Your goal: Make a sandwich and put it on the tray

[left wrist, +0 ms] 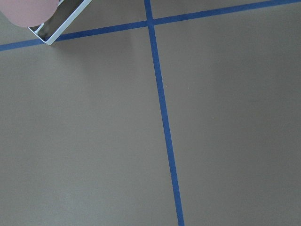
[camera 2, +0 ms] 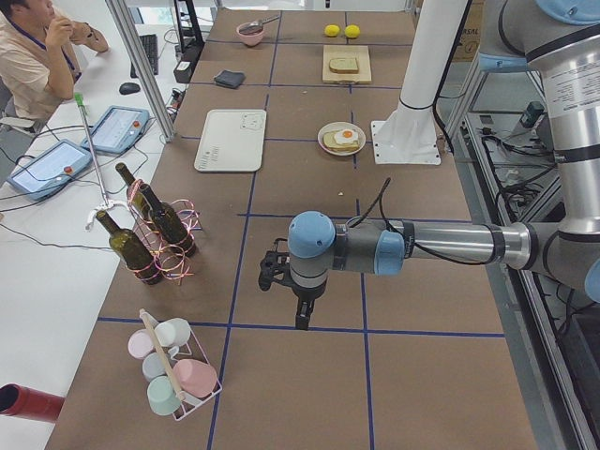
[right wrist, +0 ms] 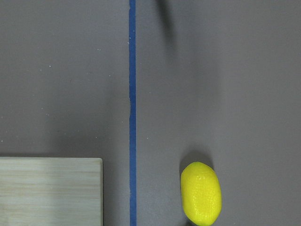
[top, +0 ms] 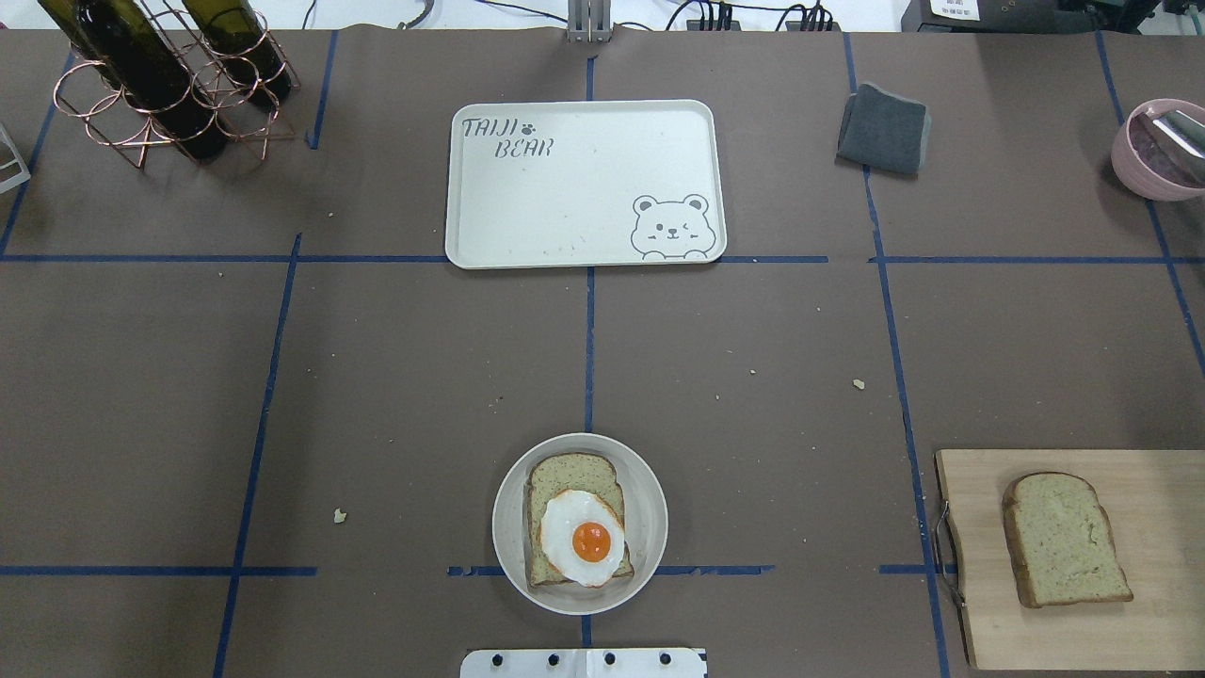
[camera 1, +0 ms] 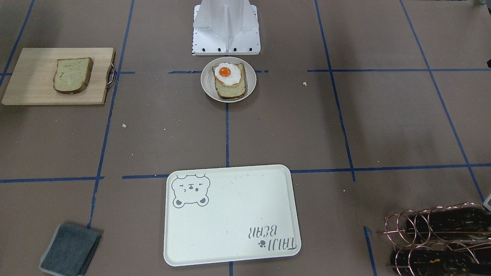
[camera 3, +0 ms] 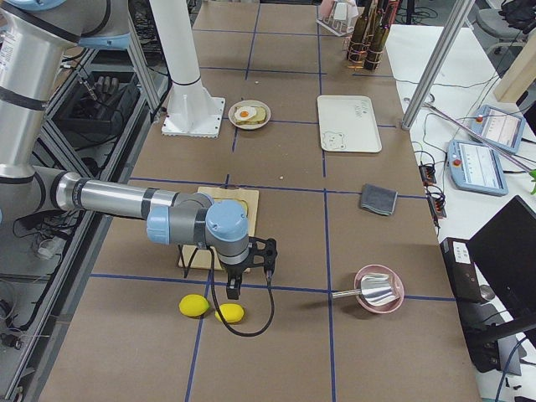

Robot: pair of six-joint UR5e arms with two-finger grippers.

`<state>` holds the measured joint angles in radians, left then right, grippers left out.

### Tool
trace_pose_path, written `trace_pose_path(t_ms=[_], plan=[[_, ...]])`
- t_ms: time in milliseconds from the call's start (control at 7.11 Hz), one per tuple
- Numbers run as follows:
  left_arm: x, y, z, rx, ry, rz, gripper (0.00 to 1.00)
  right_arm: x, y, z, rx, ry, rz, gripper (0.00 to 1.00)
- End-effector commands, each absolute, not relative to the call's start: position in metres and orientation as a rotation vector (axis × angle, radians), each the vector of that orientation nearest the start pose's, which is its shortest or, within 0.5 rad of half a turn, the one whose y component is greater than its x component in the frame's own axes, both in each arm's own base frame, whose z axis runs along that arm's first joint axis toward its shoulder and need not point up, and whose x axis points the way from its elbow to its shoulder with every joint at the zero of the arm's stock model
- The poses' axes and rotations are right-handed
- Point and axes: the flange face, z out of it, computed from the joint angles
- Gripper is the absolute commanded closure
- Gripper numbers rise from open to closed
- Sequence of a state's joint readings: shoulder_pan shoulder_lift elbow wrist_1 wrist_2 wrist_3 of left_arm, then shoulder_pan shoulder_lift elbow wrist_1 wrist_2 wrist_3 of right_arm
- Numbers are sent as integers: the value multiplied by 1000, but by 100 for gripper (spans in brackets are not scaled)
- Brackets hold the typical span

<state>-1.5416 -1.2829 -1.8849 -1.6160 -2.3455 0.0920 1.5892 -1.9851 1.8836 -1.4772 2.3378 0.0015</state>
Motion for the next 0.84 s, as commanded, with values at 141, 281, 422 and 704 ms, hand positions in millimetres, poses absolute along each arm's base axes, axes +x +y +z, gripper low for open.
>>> trace_pose_path(t_ms=[141, 281, 422, 704], plan=[[-53, -379, 621, 96, 772, 144, 0, 69, -317, 666, 19, -781, 14, 0], [-53, -380, 621, 99, 772, 145, 0, 69, -321, 661, 45, -779, 4, 0], [-52, -380, 619, 103, 774, 147, 0, 70, -335, 642, 147, -762, -40, 0], [-52, -384, 605, 131, 772, 158, 0, 41, -352, 613, 237, -754, -146, 0]])
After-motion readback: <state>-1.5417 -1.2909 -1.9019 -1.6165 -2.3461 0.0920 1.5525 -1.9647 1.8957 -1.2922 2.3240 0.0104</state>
